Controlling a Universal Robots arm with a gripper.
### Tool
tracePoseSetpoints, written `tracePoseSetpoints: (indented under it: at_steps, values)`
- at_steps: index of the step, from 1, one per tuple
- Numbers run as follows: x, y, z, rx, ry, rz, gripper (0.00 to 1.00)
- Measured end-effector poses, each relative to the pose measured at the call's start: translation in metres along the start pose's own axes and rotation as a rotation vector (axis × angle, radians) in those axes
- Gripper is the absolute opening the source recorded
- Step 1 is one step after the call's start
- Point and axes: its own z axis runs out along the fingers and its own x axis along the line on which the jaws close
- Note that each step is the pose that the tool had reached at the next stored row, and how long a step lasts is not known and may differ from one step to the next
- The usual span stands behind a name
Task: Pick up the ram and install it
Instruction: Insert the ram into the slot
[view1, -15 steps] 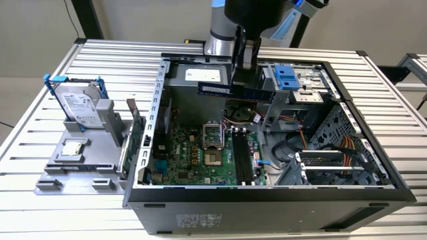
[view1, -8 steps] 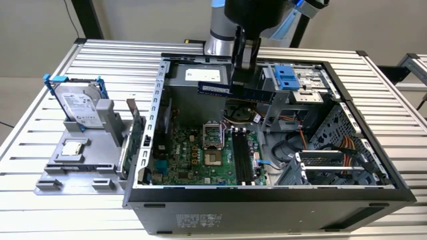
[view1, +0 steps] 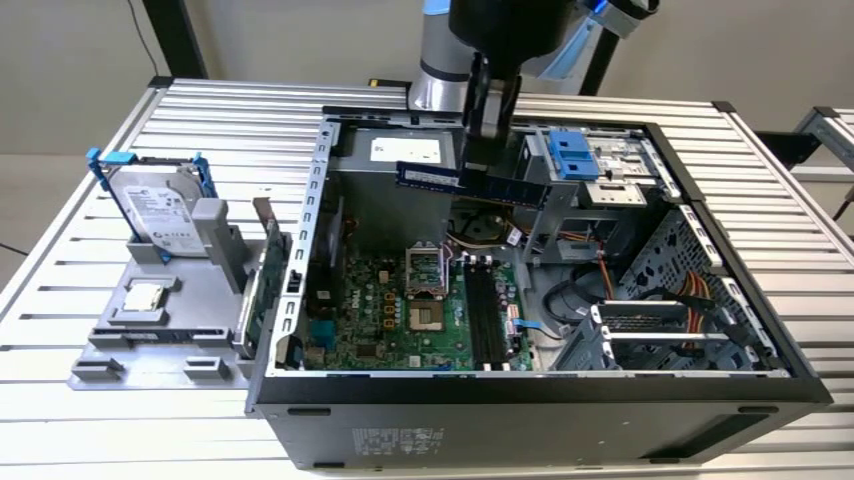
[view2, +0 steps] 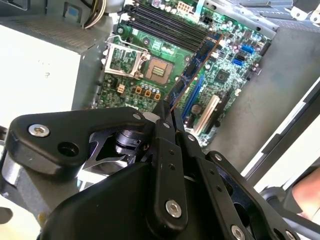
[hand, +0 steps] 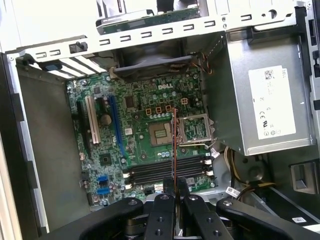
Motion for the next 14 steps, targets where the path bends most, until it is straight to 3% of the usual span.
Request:
tracePoseSetpoints:
  at_steps: [14]
  values:
    - [0.0,0.0,0.0,-0.0009,-0.0007,0.048,0.0]
